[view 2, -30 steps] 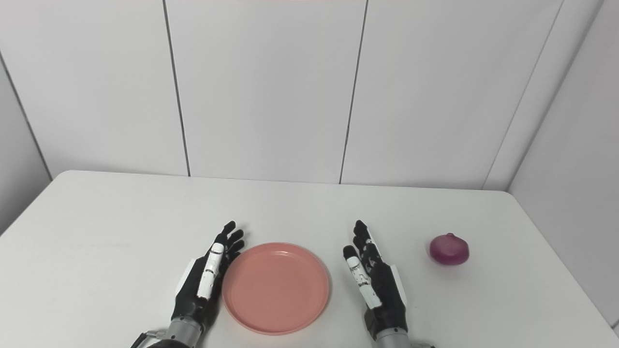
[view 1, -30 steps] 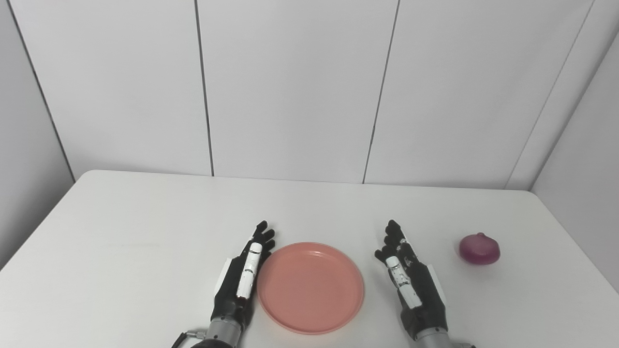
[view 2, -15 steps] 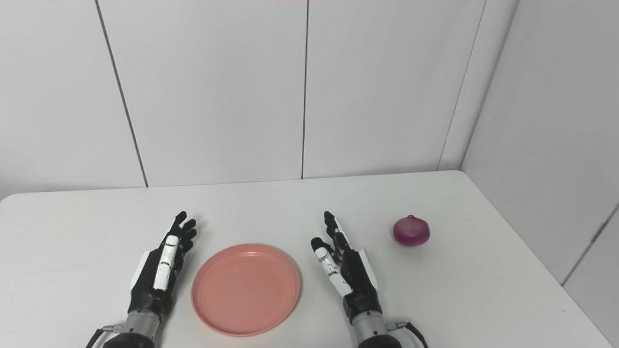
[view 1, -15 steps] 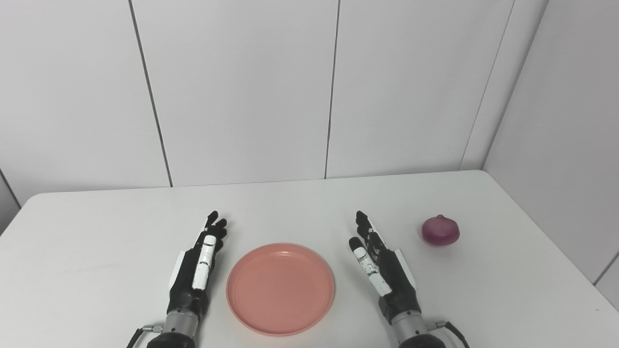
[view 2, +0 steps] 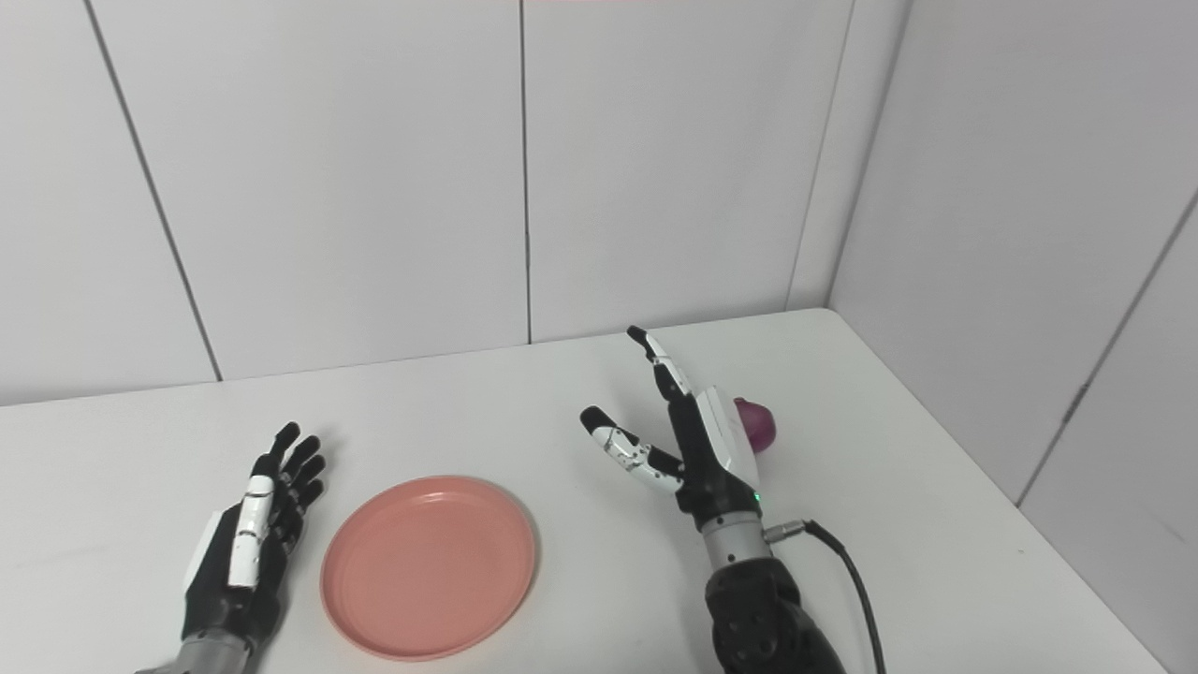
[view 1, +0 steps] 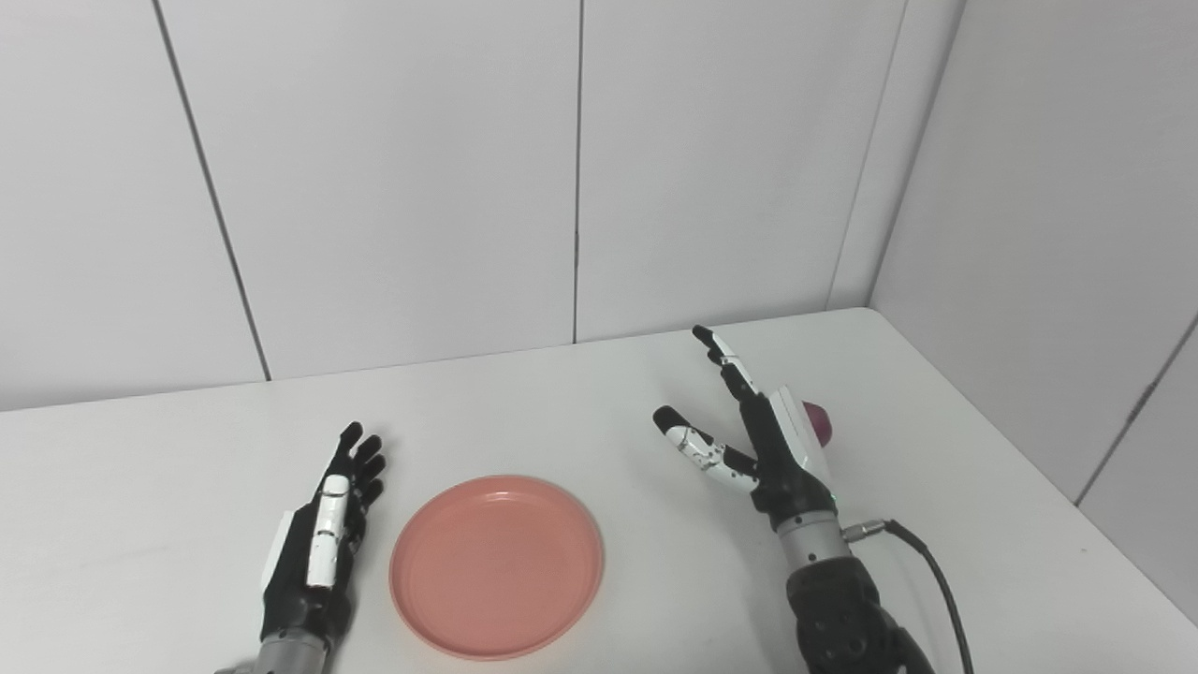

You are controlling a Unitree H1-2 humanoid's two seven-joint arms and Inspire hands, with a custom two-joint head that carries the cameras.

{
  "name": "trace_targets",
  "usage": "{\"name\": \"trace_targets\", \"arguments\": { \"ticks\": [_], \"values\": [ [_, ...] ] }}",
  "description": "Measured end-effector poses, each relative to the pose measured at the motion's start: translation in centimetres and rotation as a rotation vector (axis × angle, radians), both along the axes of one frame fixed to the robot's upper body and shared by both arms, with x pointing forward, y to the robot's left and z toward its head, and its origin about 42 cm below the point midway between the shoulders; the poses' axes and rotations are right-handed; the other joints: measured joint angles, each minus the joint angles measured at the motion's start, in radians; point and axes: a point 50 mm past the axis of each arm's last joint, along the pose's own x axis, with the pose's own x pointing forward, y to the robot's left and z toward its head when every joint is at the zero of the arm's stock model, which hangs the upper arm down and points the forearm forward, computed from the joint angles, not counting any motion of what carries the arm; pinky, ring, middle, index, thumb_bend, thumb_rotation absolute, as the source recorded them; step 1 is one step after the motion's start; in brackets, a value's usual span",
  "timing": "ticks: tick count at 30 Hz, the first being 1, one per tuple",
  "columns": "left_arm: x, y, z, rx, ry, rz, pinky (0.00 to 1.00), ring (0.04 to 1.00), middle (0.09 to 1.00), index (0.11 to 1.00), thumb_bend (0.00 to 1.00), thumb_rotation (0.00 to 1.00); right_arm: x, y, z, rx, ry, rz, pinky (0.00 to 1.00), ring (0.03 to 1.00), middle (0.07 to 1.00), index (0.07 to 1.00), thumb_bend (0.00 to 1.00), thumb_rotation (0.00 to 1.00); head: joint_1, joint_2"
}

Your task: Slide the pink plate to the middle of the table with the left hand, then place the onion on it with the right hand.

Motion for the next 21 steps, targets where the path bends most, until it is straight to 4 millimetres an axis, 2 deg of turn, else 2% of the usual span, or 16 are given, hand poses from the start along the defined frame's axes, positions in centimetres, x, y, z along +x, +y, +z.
{"name": "trace_targets", "arguments": {
  "ticks": [3,7,11,16,21],
  "values": [
    [-0.1,0.2,0.0,0.0,0.01,-0.004,0.98,0.966,0.96,0.961,0.46,1.0,0.8,-0.5,1.0,-0.092,-0.023,-0.061,0.83,0.911,0.921,0.921,0.82,0.61,-0.02,-0.003],
    [-0.1,0.3,0.0,-0.021,0.012,-0.011,0.97,0.968,0.963,0.963,0.46,1.0,1.2,-0.4,0.3,-0.181,0.016,-0.093,0.87,0.907,0.91,0.921,0.82,0.56,-0.031,-0.005],
    [-0.1,0.4,0.0,-0.035,0.013,-0.016,0.98,0.967,0.963,0.962,0.45,1.0,1.6,-1.5,-0.2,-0.264,0.034,-0.125,0.94,0.899,0.9,0.92,0.83,0.52,-0.044,-0.003],
    [-0.1,0.5,0.0,-0.03,0.017,-0.023,0.98,0.97,0.965,0.965,0.45,1.0,2.2,-2.9,0.0,-0.33,0.037,-0.178,0.93,0.892,0.896,0.917,0.83,0.49,-0.051,-0.003],
    [-0.1,0.6,0.0,-0.027,0.019,-0.026,0.98,0.968,0.964,0.964,0.45,1.0,2.4,-3.5,-0.9,-0.347,0.089,-0.214,0.93,0.89,0.893,0.917,0.84,0.47,-0.051,-0.003]
  ]
}}
